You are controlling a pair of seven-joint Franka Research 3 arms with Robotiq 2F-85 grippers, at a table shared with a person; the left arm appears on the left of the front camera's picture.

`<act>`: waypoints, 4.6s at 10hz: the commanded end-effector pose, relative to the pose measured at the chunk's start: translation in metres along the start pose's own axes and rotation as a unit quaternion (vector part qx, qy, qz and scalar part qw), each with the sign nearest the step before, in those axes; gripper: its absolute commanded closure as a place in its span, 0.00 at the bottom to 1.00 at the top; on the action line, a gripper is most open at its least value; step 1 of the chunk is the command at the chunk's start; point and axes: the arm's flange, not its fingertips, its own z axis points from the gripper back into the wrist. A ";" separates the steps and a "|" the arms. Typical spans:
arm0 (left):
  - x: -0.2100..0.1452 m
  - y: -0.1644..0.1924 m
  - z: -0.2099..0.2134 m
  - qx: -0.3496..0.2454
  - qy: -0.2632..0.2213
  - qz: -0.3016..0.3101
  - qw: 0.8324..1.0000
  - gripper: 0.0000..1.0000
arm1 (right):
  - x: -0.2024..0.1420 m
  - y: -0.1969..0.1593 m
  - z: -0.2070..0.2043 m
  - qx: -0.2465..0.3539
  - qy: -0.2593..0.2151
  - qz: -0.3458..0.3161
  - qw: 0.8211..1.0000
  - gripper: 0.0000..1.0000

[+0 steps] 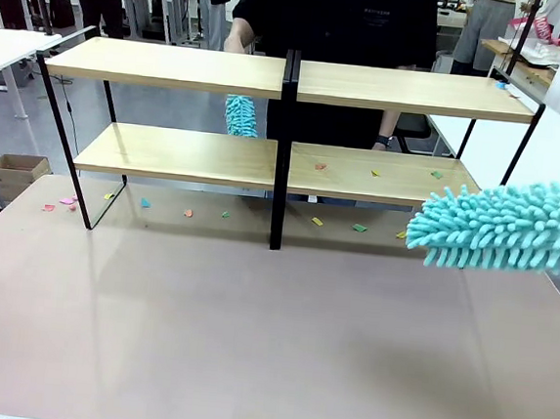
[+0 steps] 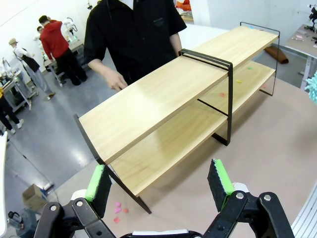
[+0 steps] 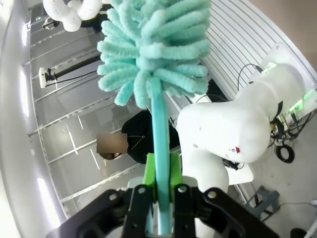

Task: Clean the shelves.
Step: Clean a randomly selected level of the Shelf with the Duster.

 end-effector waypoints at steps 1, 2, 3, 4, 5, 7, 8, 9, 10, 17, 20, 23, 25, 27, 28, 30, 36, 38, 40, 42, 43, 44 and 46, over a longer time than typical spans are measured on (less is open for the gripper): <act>0.000 0.000 0.000 0.003 0.002 -0.001 1.000 0.00 | 0.003 0.005 0.005 -0.018 0.027 -0.035 0.999 0.87; 0.000 0.000 0.000 0.003 0.002 -0.001 1.000 0.00 | 0.006 0.007 0.007 -0.017 0.020 -0.017 1.000 0.87; 0.000 0.000 0.000 0.003 0.002 -0.001 1.000 0.00 | 0.013 0.013 0.009 -0.028 0.005 0.008 1.000 0.87; 0.000 0.000 0.000 0.003 0.002 -0.001 1.000 0.00 | 0.022 0.022 0.013 -0.036 -0.027 0.058 0.997 0.87; 0.000 0.000 0.000 0.003 0.002 -0.001 1.000 0.00 | 0.031 0.033 0.019 -0.047 -0.063 0.108 0.991 0.87; 0.000 0.000 0.000 0.003 0.002 -0.001 1.000 0.00 | 0.056 0.067 0.027 -0.096 -0.176 0.169 0.965 0.87; 0.000 0.000 0.000 0.003 0.002 -0.001 1.000 0.00 | 0.071 0.083 0.028 -0.129 -0.228 0.168 0.950 0.87; 0.000 0.000 0.000 0.003 0.002 -0.001 1.000 0.00 | 0.088 0.096 0.028 -0.158 -0.283 0.135 0.936 0.87; 0.000 0.000 0.000 0.003 0.002 -0.001 1.000 0.00 | 0.103 0.106 0.025 -0.189 -0.316 0.107 0.924 0.87; 0.000 0.000 0.000 0.003 0.002 -0.001 1.000 0.00 | 0.112 0.147 -0.028 -0.325 -0.369 -0.121 0.862 0.87; 0.000 0.000 0.000 0.003 0.002 -0.001 1.000 0.00 | 0.101 0.140 -0.028 -0.404 -0.428 -0.206 0.782 0.87; 0.000 0.000 0.000 0.003 0.002 -0.001 1.000 0.00 | 0.100 0.126 -0.003 -0.413 -0.488 -0.134 0.757 0.87; 0.000 0.000 0.000 0.003 0.002 -0.001 1.000 0.00 | 0.093 0.131 -0.003 -0.372 -0.507 -0.017 0.777 0.87; 0.000 0.000 0.000 0.003 0.002 -0.001 1.000 0.00 | 0.099 0.130 -0.009 -0.349 -0.513 0.046 0.783 0.87; 0.000 0.000 0.000 0.003 0.002 -0.001 1.000 0.00 | 0.102 0.128 -0.009 -0.346 -0.505 0.043 0.789 0.87; 0.000 0.000 0.000 0.003 0.002 -0.001 1.000 0.00 | 0.097 0.128 -0.013 -0.306 -0.484 0.063 0.817 0.87; 0.000 0.000 0.000 0.003 0.002 -0.001 1.000 0.00 | 0.010 0.097 0.021 -0.151 -0.156 0.096 0.972 0.87; 0.000 0.000 0.000 0.003 0.002 -0.001 1.000 0.00 | -0.014 0.074 0.022 -0.153 -0.084 0.100 0.980 0.87; 0.000 0.000 0.000 0.003 0.002 -0.001 1.000 0.00 | -0.042 0.041 0.020 -0.134 0.000 0.097 0.986 0.87; 0.000 0.000 0.000 0.003 0.002 -0.001 1.000 0.00 | -0.071 0.007 0.021 -0.091 0.041 0.117 0.988 0.87; 0.000 0.000 0.000 0.003 0.002 -0.001 1.000 0.00 | -0.079 -0.008 0.021 -0.074 0.028 0.109 0.991 0.87; 0.000 0.000 0.000 0.003 0.002 -0.001 1.000 0.00 | -0.077 -0.019 0.019 -0.061 0.001 0.099 0.993 0.87; 0.000 0.000 0.000 0.003 0.002 -0.001 1.000 0.00 | -0.021 -0.039 -0.019 -0.095 0.025 0.099 0.990 0.87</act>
